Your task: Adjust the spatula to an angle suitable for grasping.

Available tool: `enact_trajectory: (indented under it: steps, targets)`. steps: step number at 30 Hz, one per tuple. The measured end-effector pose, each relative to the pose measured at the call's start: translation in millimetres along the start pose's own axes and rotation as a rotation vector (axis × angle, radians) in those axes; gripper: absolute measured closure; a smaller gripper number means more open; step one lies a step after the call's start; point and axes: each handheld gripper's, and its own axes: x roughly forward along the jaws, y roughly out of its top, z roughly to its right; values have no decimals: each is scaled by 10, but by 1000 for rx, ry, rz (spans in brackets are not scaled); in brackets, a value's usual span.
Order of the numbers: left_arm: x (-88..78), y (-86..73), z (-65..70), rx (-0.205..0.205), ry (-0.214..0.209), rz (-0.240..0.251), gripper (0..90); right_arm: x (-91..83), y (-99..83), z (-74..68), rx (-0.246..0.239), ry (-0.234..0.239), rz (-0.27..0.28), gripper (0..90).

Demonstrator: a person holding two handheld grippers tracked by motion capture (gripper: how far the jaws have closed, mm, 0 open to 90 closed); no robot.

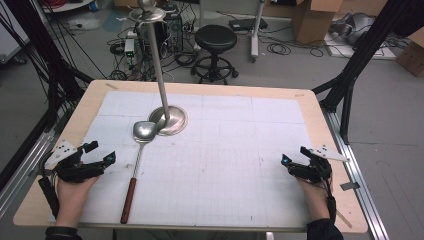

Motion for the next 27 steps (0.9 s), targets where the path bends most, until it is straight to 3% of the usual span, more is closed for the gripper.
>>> enact_trajectory:
  steps: [13,19,27]
  targets:
    - [-3,19,38,-10,8,-4,157,-2,1,-8,1,0,3,157]
    - [34,54,102,24,0,-40,157,8,-2,-2,2,2,-3,157]
    - [107,89,212,21,-3,-92,163,14,-4,4,7,5,-4,157]
